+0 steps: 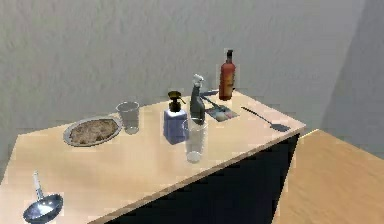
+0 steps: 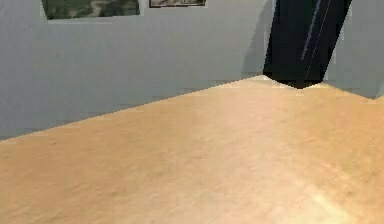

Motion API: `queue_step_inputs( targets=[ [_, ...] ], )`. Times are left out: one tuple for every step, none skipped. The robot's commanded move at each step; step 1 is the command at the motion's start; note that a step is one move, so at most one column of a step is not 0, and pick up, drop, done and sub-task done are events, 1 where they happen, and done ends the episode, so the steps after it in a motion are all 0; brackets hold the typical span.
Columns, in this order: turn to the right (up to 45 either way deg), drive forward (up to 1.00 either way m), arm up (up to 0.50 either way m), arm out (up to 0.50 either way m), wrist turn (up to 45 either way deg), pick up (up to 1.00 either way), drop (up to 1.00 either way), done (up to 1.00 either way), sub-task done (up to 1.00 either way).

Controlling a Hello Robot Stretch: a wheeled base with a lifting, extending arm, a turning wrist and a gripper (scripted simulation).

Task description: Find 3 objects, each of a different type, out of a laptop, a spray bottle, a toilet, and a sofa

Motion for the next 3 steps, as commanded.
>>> queue_step_inputs(
  targets=[
    [0.0, 0.00, 0.00, 0.00, 0.0, 0.00, 0.00, 0.00, 1.00],
    [45.0, 0.00, 0.00, 0.00, 0.0, 0.00, 0.00, 0.00, 0.00],
    [45.0, 0.00, 0.00, 0.00, 0.0, 0.00, 0.00, 0.00, 0.00]
  ],
)
